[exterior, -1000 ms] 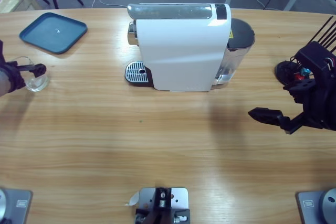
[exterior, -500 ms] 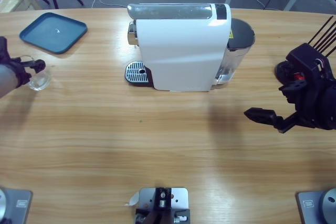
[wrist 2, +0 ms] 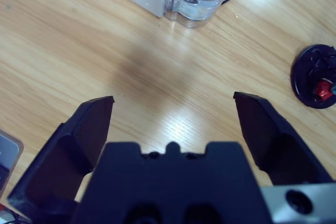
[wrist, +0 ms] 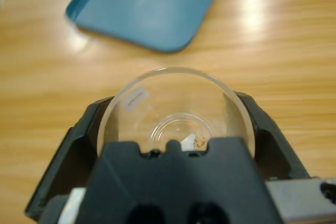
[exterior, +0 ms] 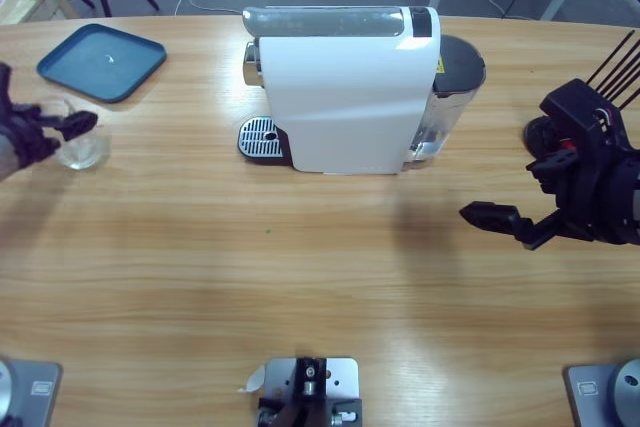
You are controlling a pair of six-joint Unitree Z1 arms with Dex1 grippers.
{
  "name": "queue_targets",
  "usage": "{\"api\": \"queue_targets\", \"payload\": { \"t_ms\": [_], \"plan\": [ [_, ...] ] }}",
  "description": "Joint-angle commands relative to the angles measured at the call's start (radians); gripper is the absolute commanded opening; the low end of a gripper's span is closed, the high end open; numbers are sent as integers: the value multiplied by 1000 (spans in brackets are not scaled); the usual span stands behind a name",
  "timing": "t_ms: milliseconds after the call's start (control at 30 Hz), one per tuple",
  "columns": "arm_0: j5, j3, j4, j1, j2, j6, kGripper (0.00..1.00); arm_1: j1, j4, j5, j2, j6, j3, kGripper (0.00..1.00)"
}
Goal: Pour coffee
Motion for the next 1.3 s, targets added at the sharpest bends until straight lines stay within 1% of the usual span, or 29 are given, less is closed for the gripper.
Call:
{"api": "queue_targets", "payload": {
  "t_ms": [33,100,167,200,300,367,533,633,800,933,1167,1233,1300],
  "plan": [
    [-438,-113,288,4,-218,219,0,4,126,-78,-120,-17,-51,1000],
    [-529,-206,460,-1,-234,304,0,4,172,-82,-202,-49,-59,1000],
    [-556,-283,601,-1,-242,441,0,4,219,-101,-287,-83,-59,1000],
    [-560,-310,648,7,-249,495,0,4,243,-118,-321,-92,-57,1000],
    [-681,-359,693,57,-226,628,0,4,279,-146,-377,-107,-31,1000],
    [-756,-384,697,71,-167,688,0,4,276,-145,-378,-106,-18,1000],
    [-897,-504,692,72,24,810,0,4,299,-149,-374,-104,-13,1000],
    [-946,-523,627,74,125,829,0,4,333,-147,-374,-101,-13,1000],
    [-1068,-540,560,75,240,826,0,4,340,-148,-319,-98,-28,1000],
    [-1096,-550,458,79,287,817,0,3,362,-144,-317,-96,-24,1000],
    [-1124,-603,452,56,337,813,14,4,367,-147,-303,-92,-34,1000],
    [-1126,-611,451,48,345,814,94,3,367,-148,-302,-91,-34,1000],
    [-1126,-617,451,34,350,814,93,4,366,-148,-302,-90,-31,1000]
  ]
}}
